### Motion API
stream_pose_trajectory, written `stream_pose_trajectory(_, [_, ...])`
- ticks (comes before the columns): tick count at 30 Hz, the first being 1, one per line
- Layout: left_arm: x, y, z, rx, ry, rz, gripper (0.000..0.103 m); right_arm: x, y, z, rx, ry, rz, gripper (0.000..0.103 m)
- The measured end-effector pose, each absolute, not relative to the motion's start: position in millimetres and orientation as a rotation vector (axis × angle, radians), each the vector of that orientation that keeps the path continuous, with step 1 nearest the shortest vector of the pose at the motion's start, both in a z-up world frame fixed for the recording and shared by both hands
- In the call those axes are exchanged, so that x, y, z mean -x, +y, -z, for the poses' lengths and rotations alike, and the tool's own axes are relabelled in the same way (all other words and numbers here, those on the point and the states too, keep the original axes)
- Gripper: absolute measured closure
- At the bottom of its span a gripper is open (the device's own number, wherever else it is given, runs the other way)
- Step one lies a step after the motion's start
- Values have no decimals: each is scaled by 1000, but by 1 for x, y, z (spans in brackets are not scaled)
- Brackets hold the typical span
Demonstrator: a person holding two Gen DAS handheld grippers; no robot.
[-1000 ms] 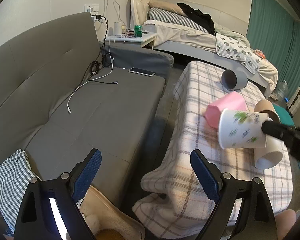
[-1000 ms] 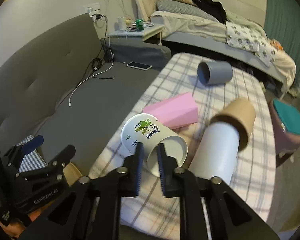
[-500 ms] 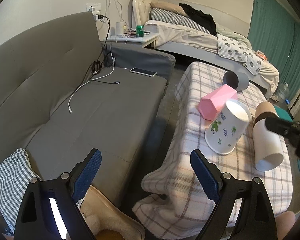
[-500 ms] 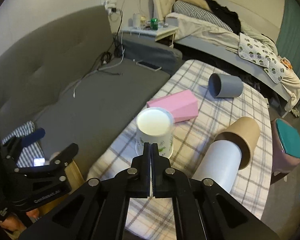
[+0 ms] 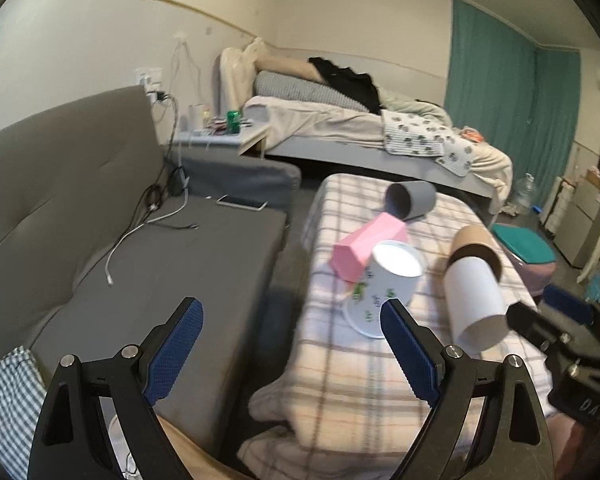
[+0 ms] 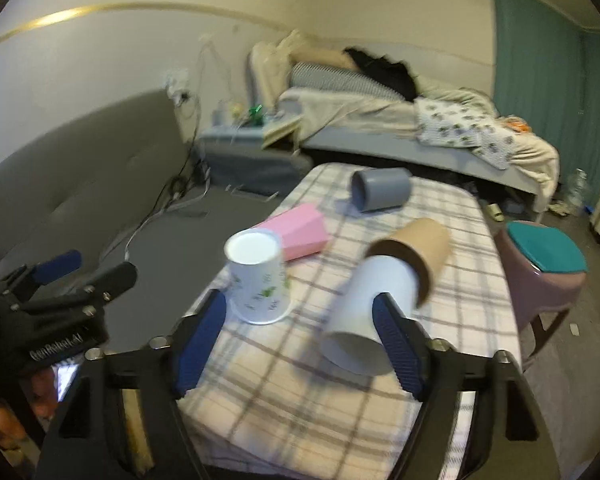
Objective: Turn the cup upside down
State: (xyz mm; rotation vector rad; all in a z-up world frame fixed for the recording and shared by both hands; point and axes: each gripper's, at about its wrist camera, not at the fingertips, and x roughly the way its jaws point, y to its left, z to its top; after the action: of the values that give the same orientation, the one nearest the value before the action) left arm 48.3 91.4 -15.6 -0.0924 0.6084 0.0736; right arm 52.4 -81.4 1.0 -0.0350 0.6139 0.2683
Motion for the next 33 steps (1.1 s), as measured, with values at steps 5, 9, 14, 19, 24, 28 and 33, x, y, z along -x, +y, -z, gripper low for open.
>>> stream_pose_trajectory(5, [-42, 78, 16, 38, 577, -60, 10, -48, -101, 15, -15, 641, -220, 24])
stream_pose_trajectory(9, [-37, 74, 15, 18, 555, -61, 5, -46, -111, 16, -40, 623, -185, 15])
stream_pose_trajectory(14, [-32, 72, 14, 5, 547, -66, 4, -43, -118, 16, -71, 603, -168, 11])
stream_pose_trajectory(19, [-31, 68, 16, -9, 558, -58, 4, -41, -119, 17, -70, 600, -158, 9])
stream_pose_trajectory(24, [-32, 66, 16, 1, 556, -66, 4, -41, -121, 16, -80, 596, -147, 8])
stream_pose_trajectory(28, [-32, 67, 17, -2, 551, -75, 4, -42, -121, 17, -78, 601, -141, 8])
stream_pose_trajectory(33, [-31, 67, 16, -4, 549, -65, 4, -42, -121, 17, -77, 602, -141, 8])
